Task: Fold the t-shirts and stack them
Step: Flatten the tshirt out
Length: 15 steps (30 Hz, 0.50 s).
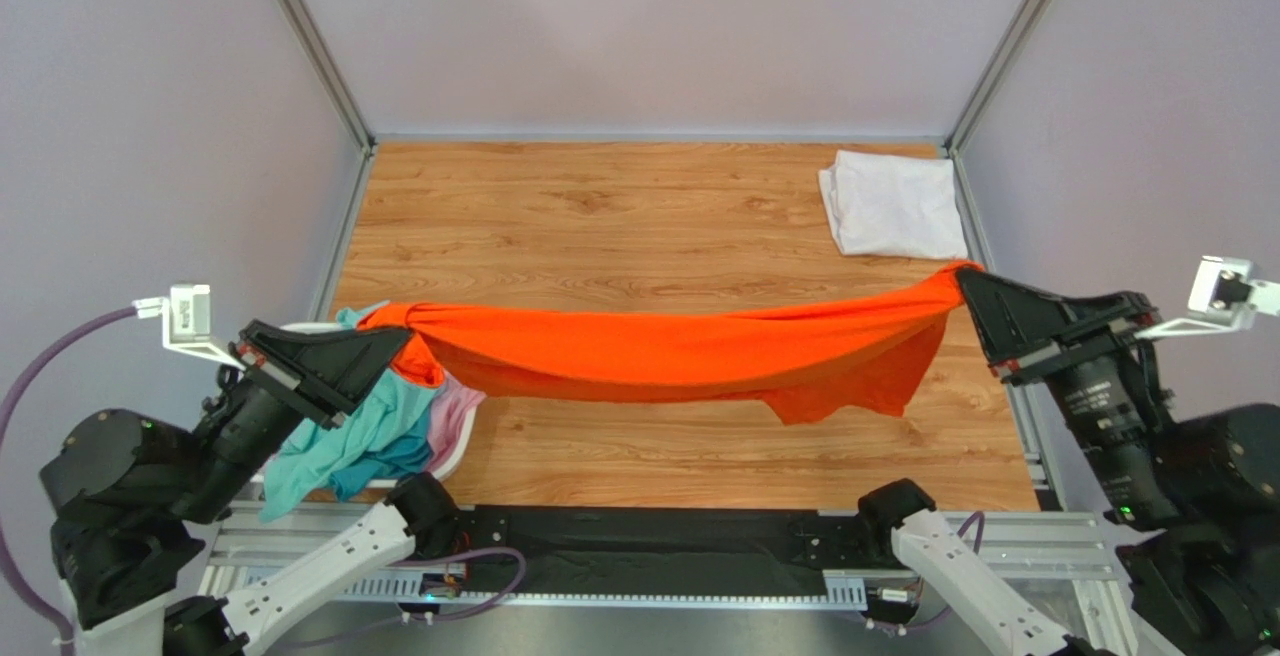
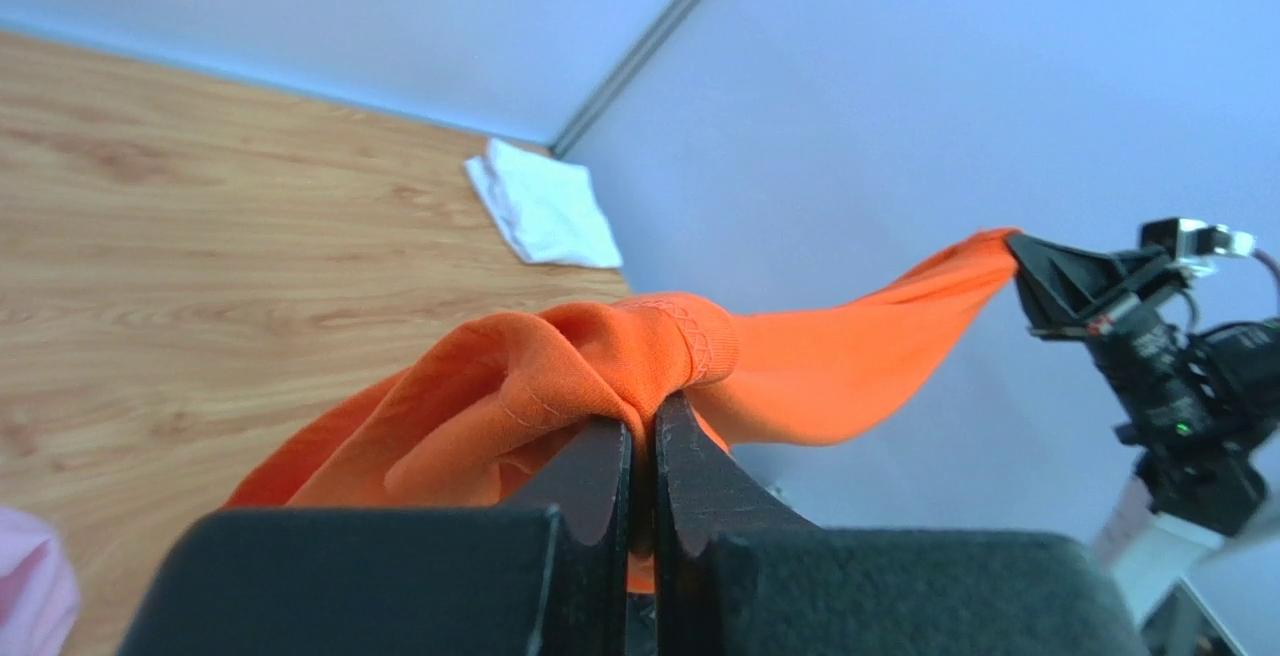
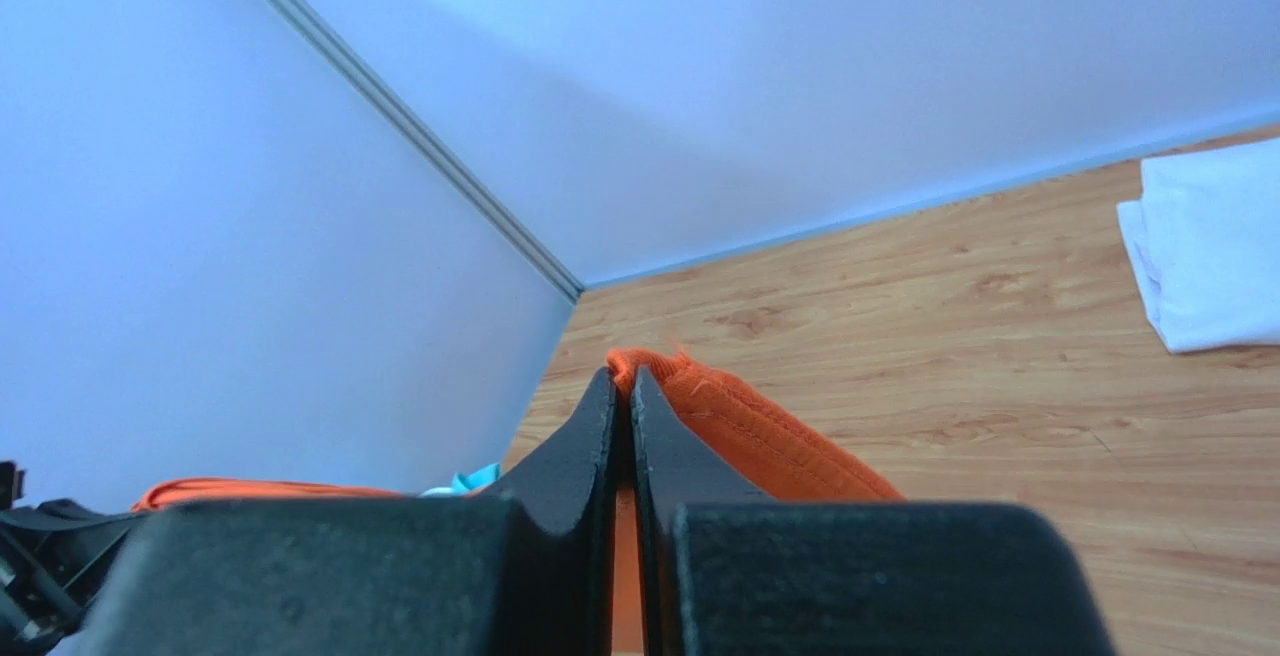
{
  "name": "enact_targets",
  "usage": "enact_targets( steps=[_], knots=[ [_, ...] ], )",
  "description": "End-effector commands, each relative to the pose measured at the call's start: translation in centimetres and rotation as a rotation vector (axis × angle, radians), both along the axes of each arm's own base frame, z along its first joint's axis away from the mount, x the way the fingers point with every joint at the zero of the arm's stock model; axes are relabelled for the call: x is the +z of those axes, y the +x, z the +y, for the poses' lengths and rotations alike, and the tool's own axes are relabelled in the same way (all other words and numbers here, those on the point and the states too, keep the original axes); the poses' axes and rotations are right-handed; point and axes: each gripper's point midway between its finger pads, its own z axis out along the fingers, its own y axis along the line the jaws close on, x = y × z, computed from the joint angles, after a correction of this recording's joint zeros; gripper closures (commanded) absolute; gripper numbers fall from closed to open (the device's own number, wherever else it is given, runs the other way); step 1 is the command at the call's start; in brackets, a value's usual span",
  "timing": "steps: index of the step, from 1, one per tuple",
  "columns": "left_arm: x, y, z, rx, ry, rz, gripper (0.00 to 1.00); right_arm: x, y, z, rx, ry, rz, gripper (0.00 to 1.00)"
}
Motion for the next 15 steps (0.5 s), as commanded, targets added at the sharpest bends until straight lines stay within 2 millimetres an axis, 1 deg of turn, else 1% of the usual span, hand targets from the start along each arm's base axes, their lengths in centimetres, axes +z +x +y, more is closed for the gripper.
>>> enact_targets(
  steps=[1,2,3,4,7,8,9,10,11,12,13,14,15],
  knots=[
    [2.4,-2.4,-0.8,-0.124,-0.021,-0.101,1.0,0.0,-2.3,-0.7,0.014,-0.013,-0.004,1.0],
    [2.3,-2.4,-1.1,-0.139,-0.019,-0.094,1.0,0.1,-2.8,-1.2,-0.006,-0.004,-0.02,1.0],
    [2.2,-2.2,-1.4,-0.143,-0.015,-0.09,1.0,0.0,-2.7,-1.8,-0.036,0.0,-0.021,1.0],
    [2.1,-2.0,-1.7,-0.144,-0.01,-0.085,1.0,-0.2,-2.3,-2.8,-0.098,-0.001,-0.018,1.0],
    [0.7,0.1,-2.3,-0.085,0.024,-0.03,1.0,-2.3,-0.5,-3.9,-0.187,-0.042,0.039,1.0],
    [-0.8,1.7,-2.6,-0.031,0.049,0.016,1.0,-2.9,0.1,-4.0,-0.206,-0.057,0.058,1.0],
    [-1.8,2.7,-2.8,-0.002,0.06,0.052,1.0,-4.9,1.4,-3.8,-0.225,-0.087,0.115,1.0],
    [-3.0,3.6,-3.2,0.027,0.063,0.093,1.0,-6.2,2.6,-4.3,-0.273,-0.109,0.157,1.0],
    [-5.9,5.8,-3.7,0.1,0.122,0.163,1.0,-7.8,3.6,-4.5,-0.308,-0.13,0.204,1.0],
    [-7.6,6.9,-3.8,0.146,0.149,0.211,1.0,-10.9,5.3,-4.4,-0.339,-0.174,0.287,1.0],
    [-9.5,8.1,-3.8,0.197,0.184,0.256,1.0,-12.6,6.5,-5.0,-0.397,-0.204,0.33,1.0],
    [-12.7,10.0,-3.1,0.315,0.242,0.317,1.0,-14.8,8.2,-4.8,-0.428,-0.25,0.394,1.0],
    [-15.2,11.6,-3.4,0.381,0.314,0.372,1.0,-16.6,9.3,-4.9,-0.456,-0.286,0.436,1.0]
  ],
)
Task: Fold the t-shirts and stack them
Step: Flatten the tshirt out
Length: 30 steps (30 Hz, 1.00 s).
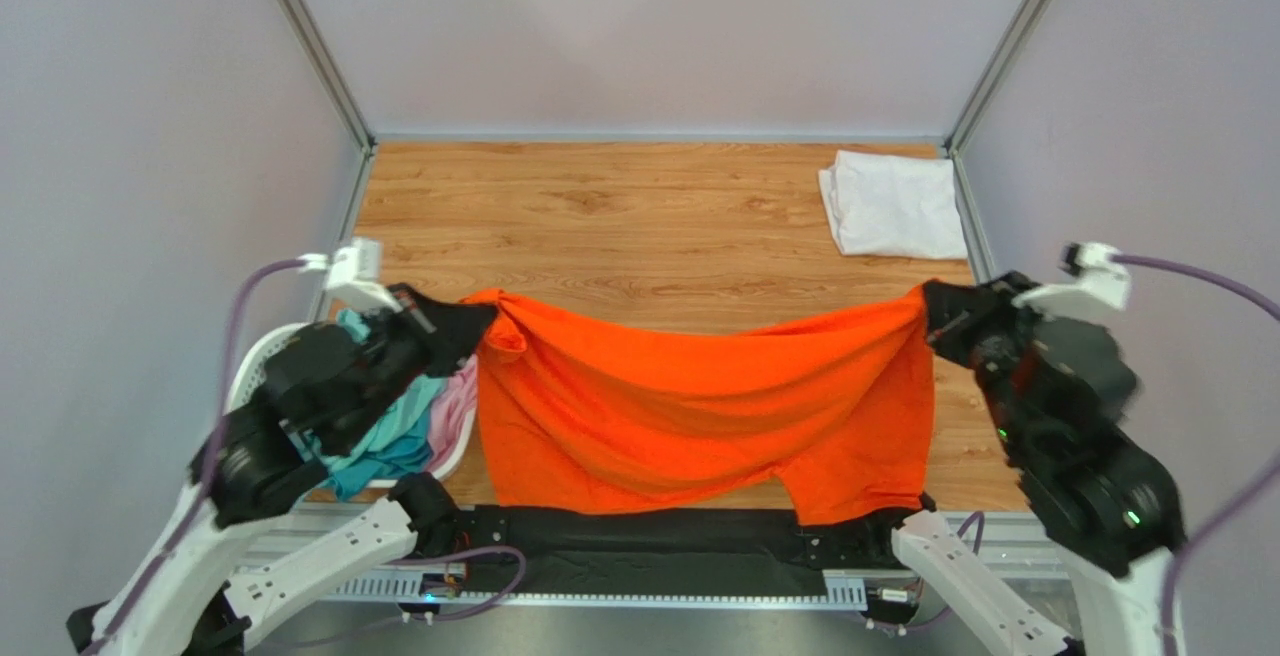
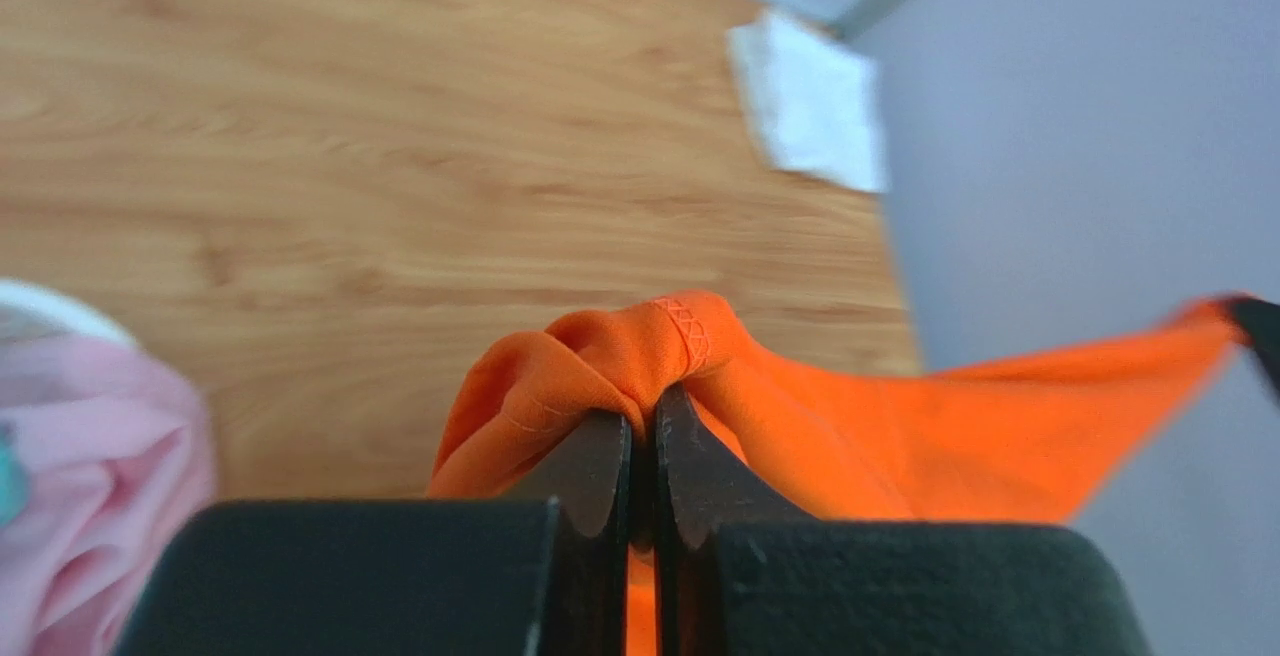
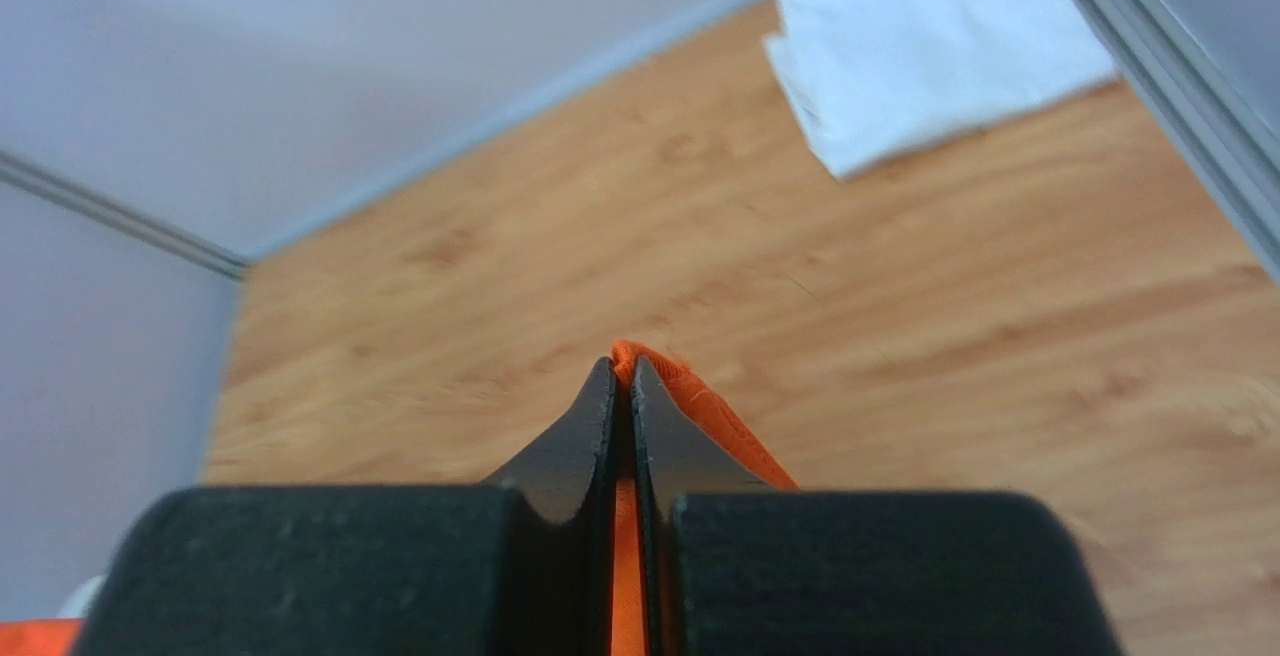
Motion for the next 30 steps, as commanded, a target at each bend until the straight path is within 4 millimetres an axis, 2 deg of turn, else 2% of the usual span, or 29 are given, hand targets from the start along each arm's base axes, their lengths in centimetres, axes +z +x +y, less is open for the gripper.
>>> enact_targets(
  steps=[1,2,3,4,5,6,7,8,9,10,11,12,13,15,16,17,18,19,20,21,22,23,24,25,26,27,28,29,30],
  knots=[
    [-7.9,5.9,1.0,0.303,0.206,0.162,1.0,-8.5,5.4,-2.0,-0.215,-0.187,0.226,1.0],
    [-11.3,7.7,0.5,0.34,0.332,0.215,1.0,-11.3,7.4,-1.9,-0.243,-0.236,0.31,1.0],
    [-12.4,9.7,0.9,0.392,0.337,0.241,1.0,-13.3,8.5,-2.8,-0.289,-0.255,0.36,1.0],
    [-13.9,11.2,0.8,0.402,0.353,0.287,1.0,-15.5,10.4,-2.2,-0.261,-0.234,0.396,1.0],
    [-17.9,12.9,-0.5,0.351,0.399,0.406,1.0,-17.1,11.7,-2.3,-0.25,-0.215,0.432,1.0],
    [-19.1,15.6,1.0,0.405,0.377,0.446,1.0,-20.4,13.7,-3.6,-0.269,-0.204,0.525,1.0],
    [-20.7,16.9,1.0,0.4,0.398,0.499,1.0,-20.9,15.9,-2.5,-0.198,-0.148,0.512,1.0],
    [-22.9,19.2,-0.5,0.337,0.414,0.587,0.93,-21.7,16.9,-2.7,-0.194,-0.138,0.543,0.97],
    [-23.5,20.7,-0.5,0.305,0.441,0.618,0.8,-24.5,18.0,-3.0,-0.192,-0.156,0.635,0.95],
    [-24.4,20.8,-1.2,0.254,0.458,0.688,0.66,-24.6,18.8,-3.4,-0.197,-0.189,0.648,0.9],
    [-24.1,23.0,-2.3,0.23,0.467,0.69,0.48,-24.0,20.1,-3.4,-0.196,-0.201,0.643,0.78],
    [-24.0,23.6,-3.1,0.191,0.478,0.679,0.01,-24.8,20.6,-3.6,-0.183,-0.232,0.679,0.52],
    [-23.1,24.7,-3.7,0.18,0.463,0.658,0.0,-24.6,21.0,-3.5,-0.177,-0.236,0.678,0.47],
    [-22.6,25.0,-3.8,0.178,0.465,0.65,0.0,-23.5,21.0,-3.5,-0.186,-0.225,0.662,0.32],
    [-22.2,24.9,-3.7,0.18,0.461,0.645,0.0,-22.1,20.5,-3.4,-0.19,-0.204,0.623,0.24],
    [-21.3,24.3,-3.5,0.183,0.451,0.631,0.0,-21.7,20.1,-3.3,-0.189,-0.194,0.61,0.0],
    [-20.9,23.7,-3.4,0.179,0.447,0.628,0.0,-21.6,19.0,-2.9,-0.167,-0.182,0.617,0.0],
    [-20.5,23.0,-3.3,0.173,0.436,0.621,0.0,-20.0,18.0,-2.8,-0.161,-0.165,0.577,0.0],
    [-19.9,21.5,-2.8,0.166,0.427,0.61,0.0,-19.2,17.2,-2.5,-0.151,-0.149,0.555,0.0],
    [-19.5,20.4,-2.8,0.153,0.416,0.604,0.0,-19.8,16.0,-2.4,-0.143,-0.14,0.566,0.0],
    [-19.2,19.4,-2.7,0.141,0.404,0.6,0.0,-19.6,15.0,-2.1,-0.125,-0.124,0.558,0.0],
    [-18.6,17.1,-2.3,0.132,0.376,0.587,0.0,-17.8,13.7,-2.0,-0.13,-0.097,0.496,0.0],
    [-18.5,15.8,-2.4,0.12,0.366,0.578,0.0,-19.1,12.0,-2.0,-0.132,-0.085,0.533,0.0],
    [-20.0,13.8,-2.1,0.111,0.374,0.604,0.0,-18.8,10.9,-2.0,-0.136,-0.07,0.516,0.0],
    [-18.4,12.0,-2.4,0.096,0.333,0.546,0.0,-17.9,9.5,-1.9,-0.14,-0.036,0.47,0.0],
    [-18.4,10.7,-2.4,0.085,0.318,0.537,0.0,-18.1,8.2,-1.8,-0.136,-0.024,0.466,0.0],
    [-18.6,9.4,-2.5,0.068,0.301,0.532,0.0,-19.5,7.1,-1.1,-0.103,-0.003,0.485,0.0],
    [-19.3,7.1,-2.6,0.037,0.292,0.522,0.0,-19.7,6.4,-0.7,-0.086,0.019,0.473,0.0],
    [-20.0,5.8,-2.6,0.039,0.265,0.548,0.0,-19.0,5.2,-0.2,-0.067,0.056,0.417,0.0]
  ],
)
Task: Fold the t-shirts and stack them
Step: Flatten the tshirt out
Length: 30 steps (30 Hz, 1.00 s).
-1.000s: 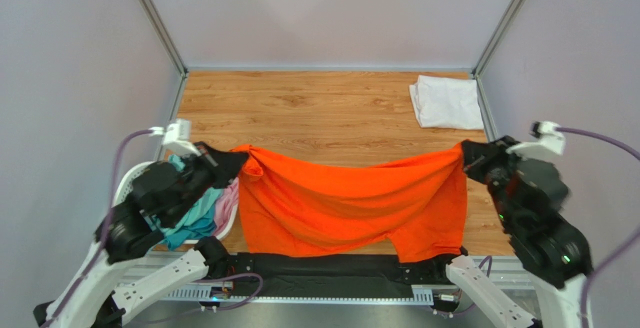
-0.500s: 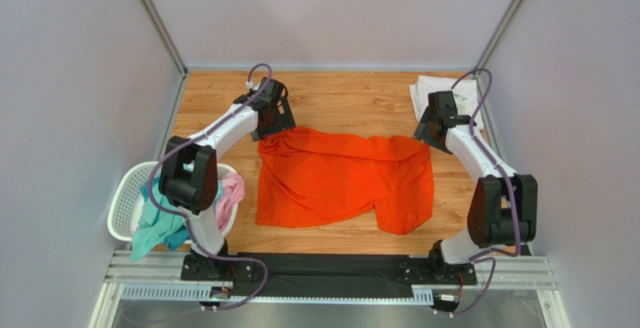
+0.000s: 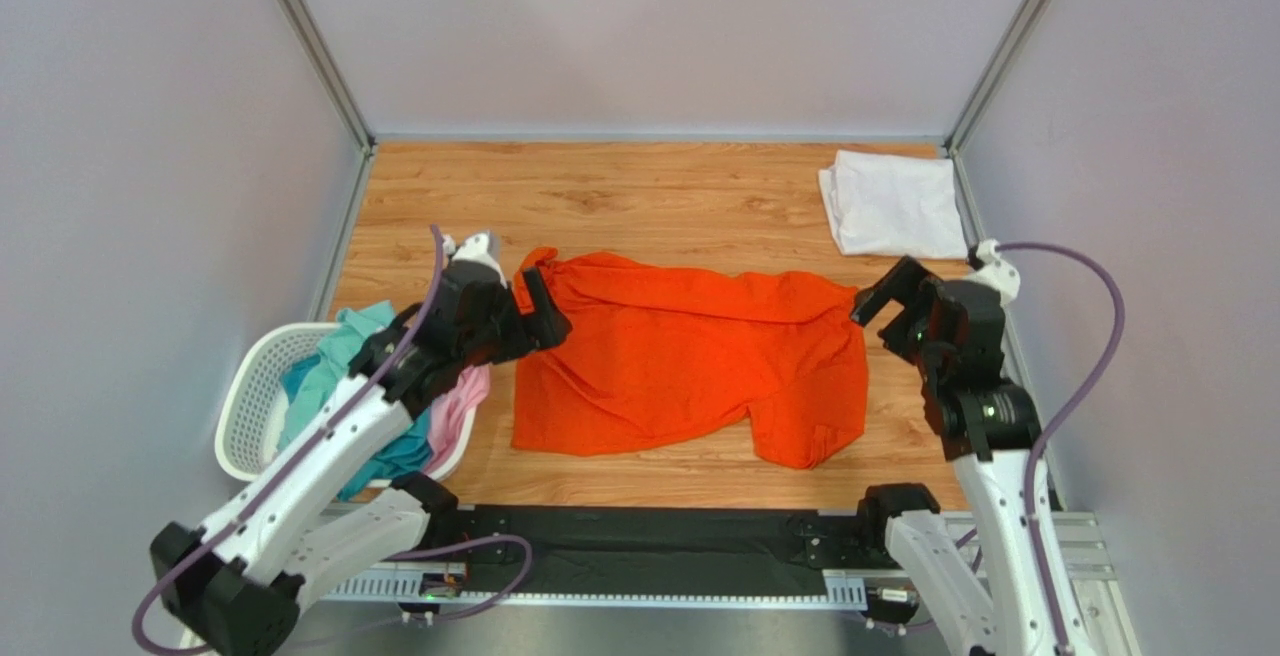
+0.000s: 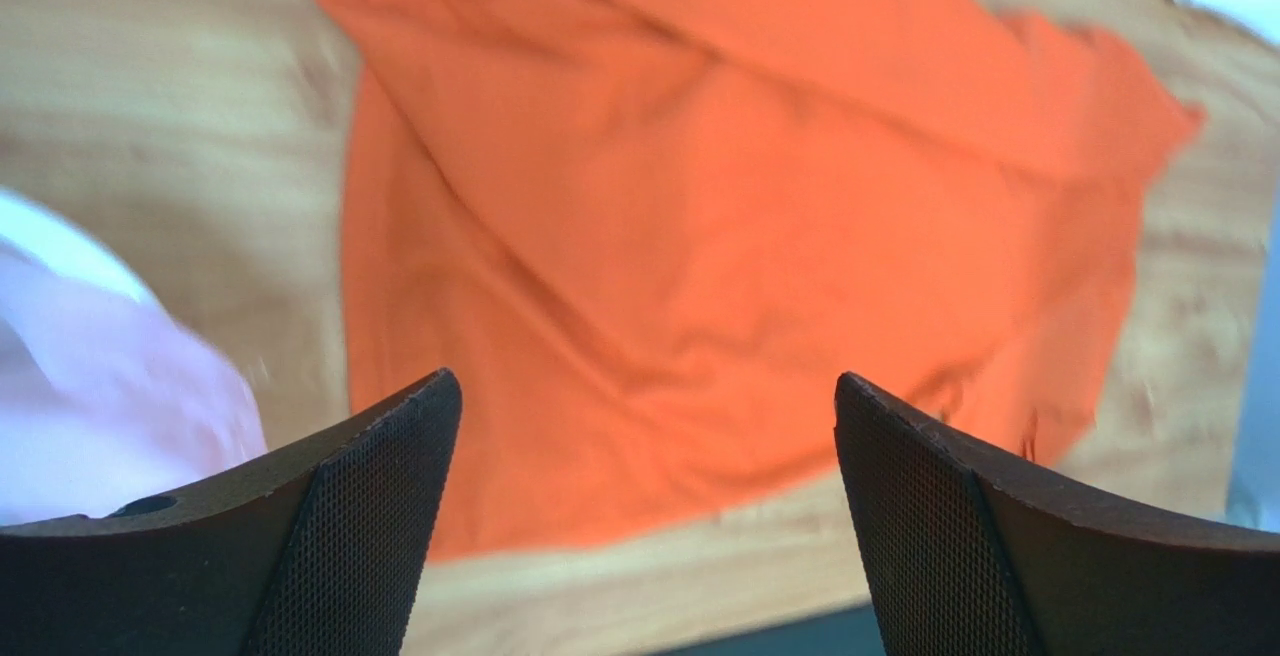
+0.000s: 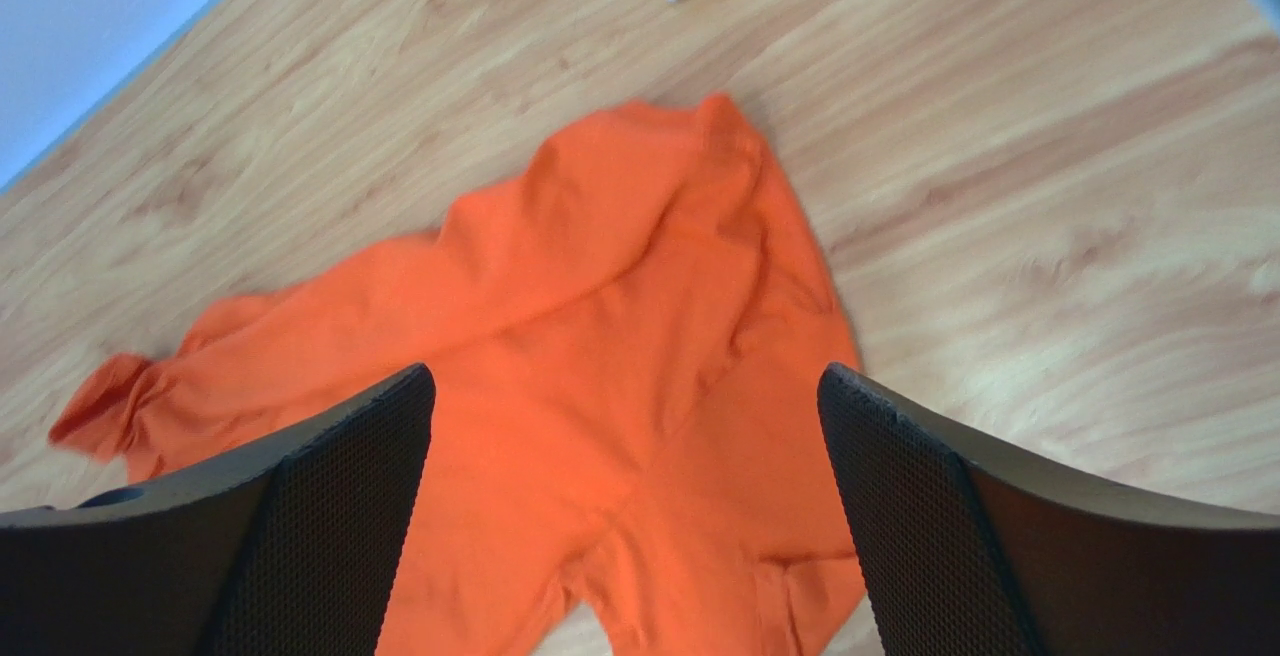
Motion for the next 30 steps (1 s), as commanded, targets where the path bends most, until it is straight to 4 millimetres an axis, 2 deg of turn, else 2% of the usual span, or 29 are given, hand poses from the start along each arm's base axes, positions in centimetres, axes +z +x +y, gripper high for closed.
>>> enact_targets(
  steps=[1,2,3,4,6,7,9,12,16,19,24,30],
  knots=[
    [-4.1,-5.4,0.0,-0.019,-0.049,0.107,0.0,-3.9,-3.7,2.6,0.086,0.137,0.068,0.0],
    [-4.0,-6.7,-0.2,-0.036,-0.082,0.096,0.0,-4.0,-4.4,3.1,0.105,0.155,0.051,0.0],
    [-4.8,-7.6,-0.3,-0.027,-0.104,0.121,0.0,-3.9,-5.2,3.3,0.109,0.177,0.015,0.0],
    [-6.2,-8.8,-0.4,-0.043,-0.116,0.149,0.0,-4.9,-5.7,3.3,0.107,0.183,0.019,0.0],
    [-7.7,-10.3,-0.5,-0.038,-0.117,0.201,0.0,-5.4,-6.3,3.4,0.097,0.206,0.006,0.0],
    [-8.9,-10.9,-0.1,-0.029,-0.095,0.226,0.0,-5.2,-6.6,3.4,0.093,0.215,-0.027,0.0],
    [-10.0,-11.6,-0.1,-0.025,-0.075,0.253,0.01,-5.6,-6.8,3.4,0.095,0.215,-0.03,0.0],
    [-12.1,-12.5,1.1,0.041,0.002,0.323,0.03,-6.0,-6.8,3.3,0.102,0.197,-0.013,0.0],
    [-14.4,-13.1,2.4,0.126,0.088,0.402,0.09,-6.9,-6.7,3.8,0.129,0.203,0.055,0.0],
    [-15.4,-13.0,3.4,0.208,0.121,0.412,0.14,-7.4,-6.4,3.8,0.126,0.197,0.096,0.0],
    [-15.5,-12.2,4.0,0.278,0.135,0.387,0.23,-8.0,-6.2,3.9,0.138,0.19,0.13,0.0],
    [-15.9,-11.7,3.9,0.283,0.201,0.42,0.33,-7.5,-6.1,3.6,0.129,0.182,0.107,0.0]
  ],
)
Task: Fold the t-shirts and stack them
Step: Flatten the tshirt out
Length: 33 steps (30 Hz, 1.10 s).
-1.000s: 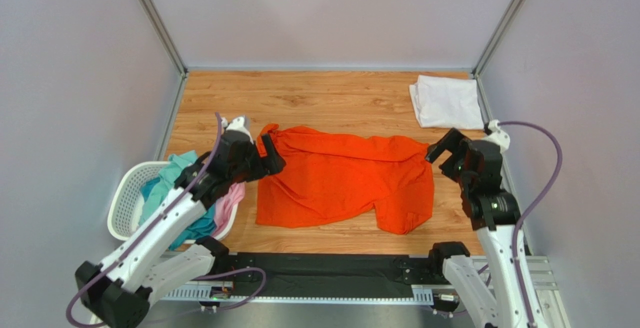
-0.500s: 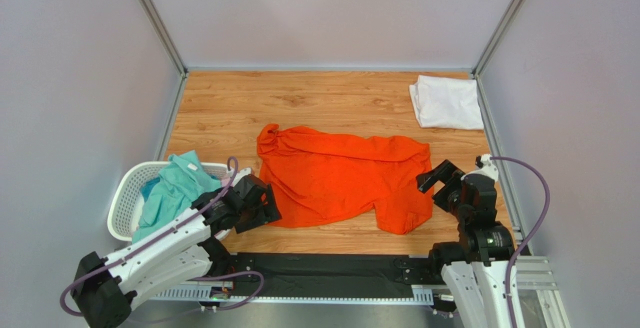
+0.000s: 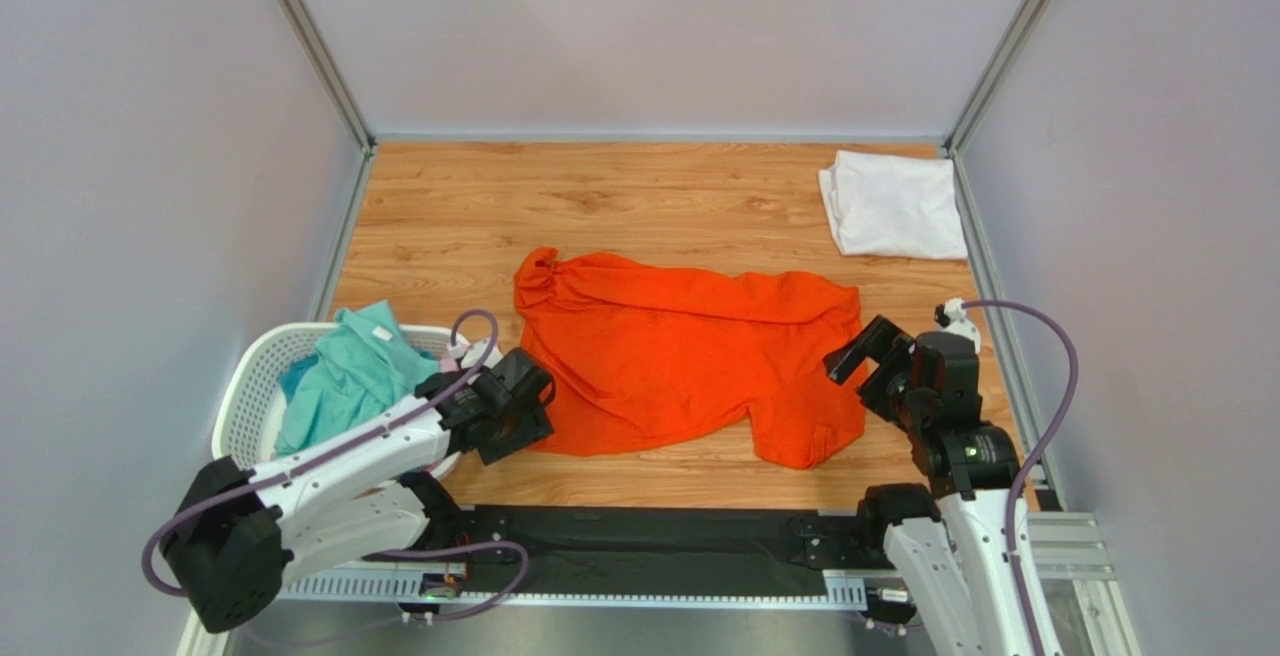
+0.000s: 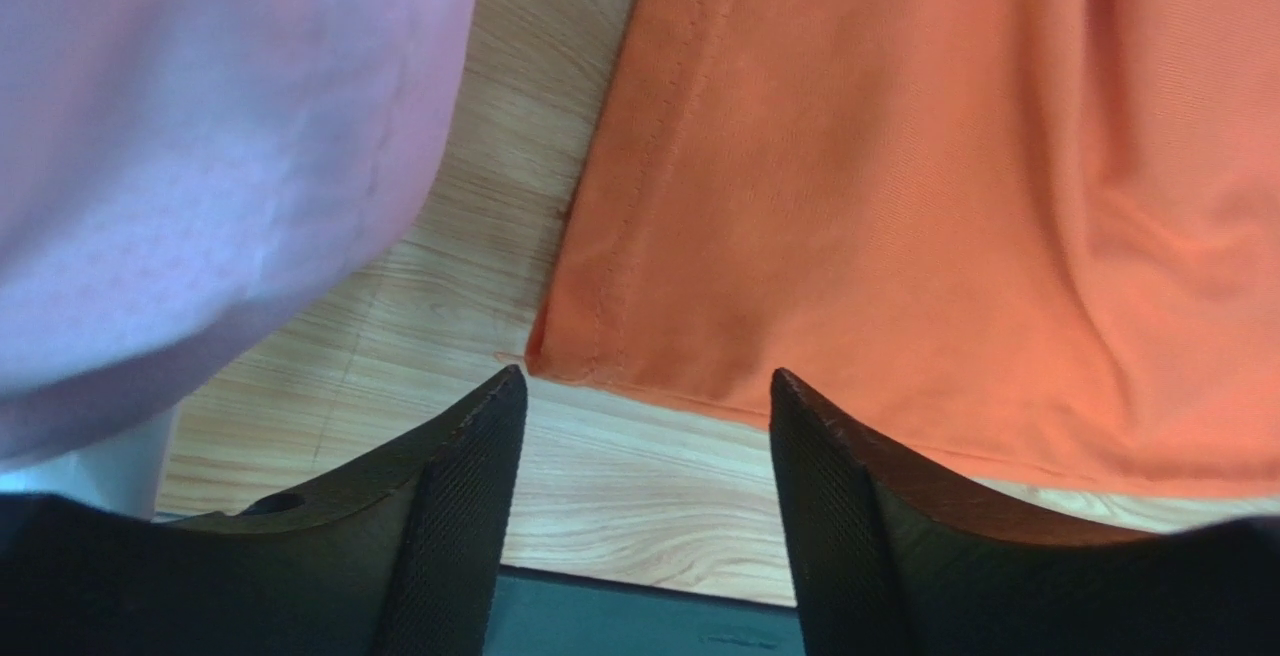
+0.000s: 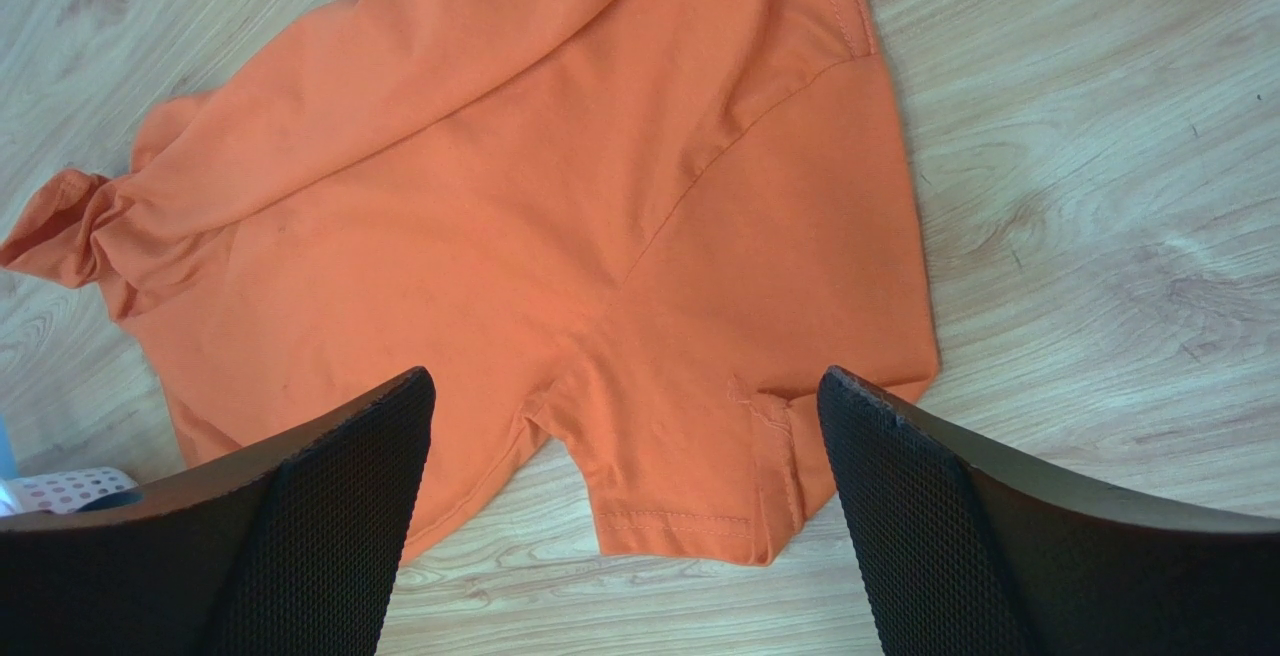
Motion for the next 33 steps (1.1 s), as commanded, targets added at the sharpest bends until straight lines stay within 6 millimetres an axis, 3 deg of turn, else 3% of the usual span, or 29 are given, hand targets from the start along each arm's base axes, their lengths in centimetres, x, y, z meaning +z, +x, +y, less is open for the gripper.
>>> enact_targets(
  steps=[1,4,5,8,14,19,26,27,29,33],
  knots=[
    [-0.4,0.2,1.0,0.036,0.086,0.036,0.34,1.3,0.3,0.0,0.01,-0.007,-0.051,0.0],
    [-0.9,0.0,0.7,0.034,0.112,0.088,0.43,1.4,0.4,-0.1,0.005,-0.01,-0.054,0.0],
    [-1.1,-0.1,0.7,0.032,0.121,0.101,0.54,1.4,0.4,-0.1,0.006,-0.011,-0.056,0.0],
    [-1.2,-0.2,0.5,0.024,0.142,0.131,0.72,1.4,0.4,0.0,0.01,-0.012,-0.051,0.0],
    [-0.9,-0.3,0.4,0.026,0.116,0.12,1.0,1.0,0.2,0.1,0.015,-0.006,-0.035,0.0],
    [0.1,0.0,0.4,0.001,0.083,0.058,1.0,0.7,-0.8,0.3,-0.011,0.032,0.028,0.0],
    [2.1,1.1,0.9,-0.004,0.044,-0.071,1.0,-1.1,-3.6,0.2,-0.033,0.026,0.238,0.02],
    [2.4,1.2,1.1,0.005,0.034,-0.099,1.0,-1.5,-3.6,-0.3,-0.058,-0.001,0.253,0.04],
    [2.6,1.4,1.3,0.027,0.027,-0.123,1.0,-2.6,-3.9,0.5,-0.034,-0.003,0.298,0.12],
    [3.3,1.8,1.7,0.033,0.02,-0.172,1.0,-4.9,-4.0,0.5,-0.063,-0.097,0.366,0.12]
  ],
)
